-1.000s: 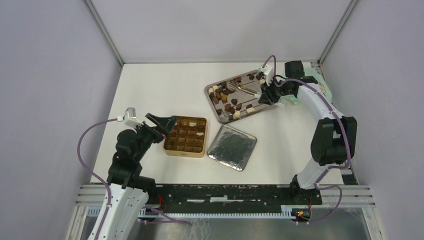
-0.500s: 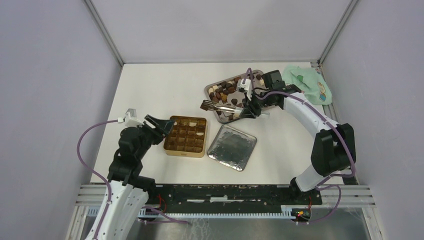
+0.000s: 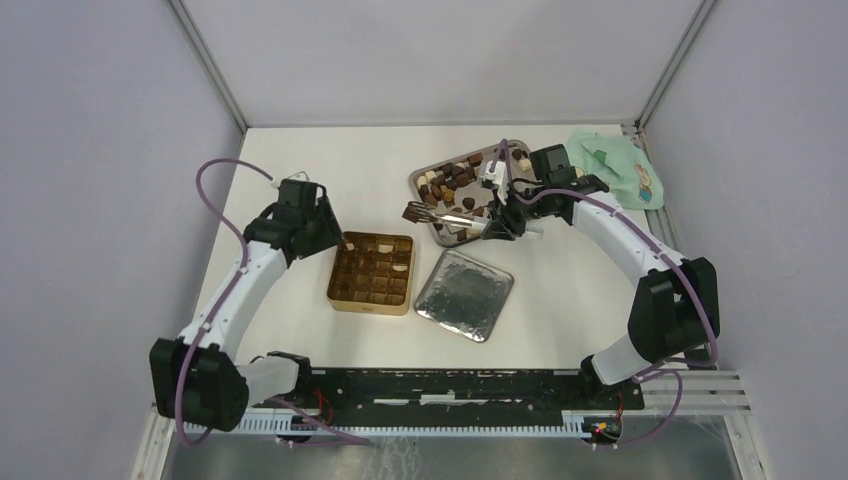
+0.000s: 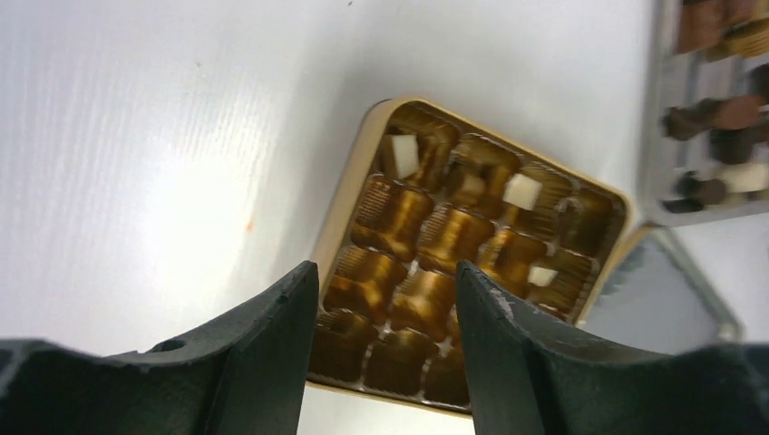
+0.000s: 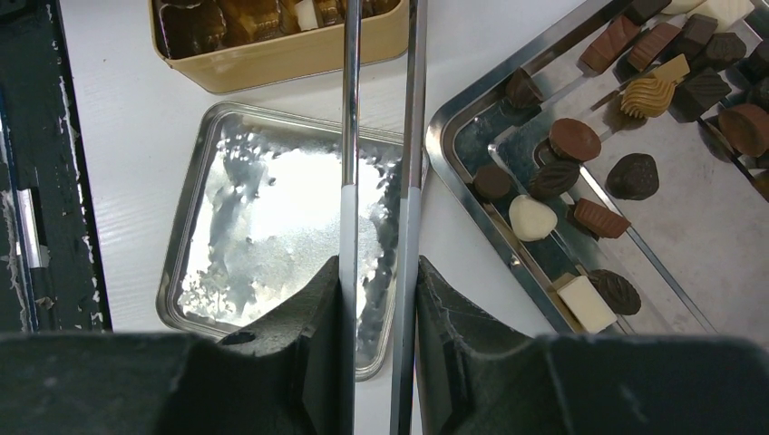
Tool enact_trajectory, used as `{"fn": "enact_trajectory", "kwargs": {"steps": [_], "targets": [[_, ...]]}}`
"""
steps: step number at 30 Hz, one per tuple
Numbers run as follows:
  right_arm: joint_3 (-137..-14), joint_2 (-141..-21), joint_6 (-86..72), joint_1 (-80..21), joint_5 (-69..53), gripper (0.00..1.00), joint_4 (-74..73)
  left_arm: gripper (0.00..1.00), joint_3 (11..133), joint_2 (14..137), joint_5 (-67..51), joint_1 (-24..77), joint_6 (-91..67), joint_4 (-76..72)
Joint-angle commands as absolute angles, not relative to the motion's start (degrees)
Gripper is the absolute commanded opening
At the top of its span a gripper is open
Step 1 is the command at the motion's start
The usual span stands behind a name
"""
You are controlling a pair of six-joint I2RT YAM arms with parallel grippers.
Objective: Pack the chocolate
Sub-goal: Pick up the packing box from the center of the board.
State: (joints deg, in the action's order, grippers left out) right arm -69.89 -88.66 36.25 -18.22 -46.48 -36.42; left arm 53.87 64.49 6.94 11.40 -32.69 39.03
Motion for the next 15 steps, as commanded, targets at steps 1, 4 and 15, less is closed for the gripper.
{"fn": "enact_trajectory", "kwargs": {"steps": [1, 4, 15], "targets": [[-69.6, -85.5, 36.3, -18.1, -48.1, 0.0, -33.3, 0.59, 57.5, 72.0, 10.4, 11.4, -18.7, 42.7], [-69.6, -85.6, 36.3, -18.1, -48.1, 0.0, -33.2, 0.49, 57.2, 75.1, 10.1, 11.4, -13.8, 40.3], [-69.6, -85.4, 36.2, -18.1, -47.6, 0.0, -33.3, 0.42, 55.5, 82.5, 7.4, 11.1, -7.3, 34.9]]}}
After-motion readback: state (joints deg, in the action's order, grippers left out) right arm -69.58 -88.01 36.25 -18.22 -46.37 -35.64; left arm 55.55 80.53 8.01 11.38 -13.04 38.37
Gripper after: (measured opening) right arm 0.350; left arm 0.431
